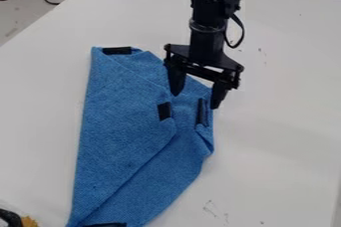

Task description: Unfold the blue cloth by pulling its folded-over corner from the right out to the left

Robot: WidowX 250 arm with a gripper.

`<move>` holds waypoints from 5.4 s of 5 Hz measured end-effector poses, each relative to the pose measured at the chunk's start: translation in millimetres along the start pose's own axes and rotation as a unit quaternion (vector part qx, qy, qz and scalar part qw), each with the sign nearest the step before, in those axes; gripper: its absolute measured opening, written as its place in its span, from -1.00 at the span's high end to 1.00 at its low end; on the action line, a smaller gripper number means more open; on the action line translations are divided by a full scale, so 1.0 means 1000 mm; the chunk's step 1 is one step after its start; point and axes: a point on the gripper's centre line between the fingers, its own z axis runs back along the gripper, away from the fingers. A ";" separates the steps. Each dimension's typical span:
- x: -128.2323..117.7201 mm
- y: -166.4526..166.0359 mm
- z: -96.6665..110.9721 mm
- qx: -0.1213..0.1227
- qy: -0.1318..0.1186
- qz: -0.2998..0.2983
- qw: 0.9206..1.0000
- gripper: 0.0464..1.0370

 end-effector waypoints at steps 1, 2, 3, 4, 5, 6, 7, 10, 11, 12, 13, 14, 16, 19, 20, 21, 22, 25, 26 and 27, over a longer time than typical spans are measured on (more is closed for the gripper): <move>-0.016 0.021 -0.007 -0.005 0.004 0.033 0.999 -0.92; -0.022 0.029 -0.014 -0.013 0.008 0.051 0.999 -0.92; -0.021 0.035 -0.017 -0.019 0.010 0.054 0.998 -0.92; -0.018 0.034 -0.023 -0.020 0.026 0.047 0.998 -0.92; -0.013 0.034 -0.027 -0.020 0.035 0.043 0.998 -0.92; -0.012 0.034 -0.034 -0.020 0.045 0.036 0.998 -0.81; -0.012 0.034 -0.035 -0.020 0.049 0.037 0.998 -0.24; -0.007 0.036 -0.044 -0.029 0.062 0.027 0.997 0.97; -0.008 0.037 -0.043 -0.021 0.066 0.032 0.997 0.99; -0.008 0.038 -0.042 -0.012 0.066 0.028 0.997 0.99; -0.007 0.047 -0.006 0.014 0.035 0.040 0.998 0.99; -0.017 0.065 0.017 0.031 0.014 0.062 0.998 0.99; -0.058 0.146 0.018 0.024 0.010 0.142 0.989 0.99; -0.099 0.236 -0.032 -0.031 0.023 0.215 0.976 0.99; -0.100 0.256 -0.046 -0.038 0.027 0.214 0.976 0.99; -0.098 0.264 -0.048 -0.029 0.036 0.208 0.977 0.94; -0.103 0.268 -0.046 -0.016 0.050 0.204 0.978 0.64; -0.131 0.296 -0.038 0.020 0.070 0.228 0.971 -0.92; -0.144 0.316 -0.032 0.037 0.070 0.237 0.968 -0.93; -0.154 0.328 -0.027 0.052 0.079 0.242 0.966 -0.93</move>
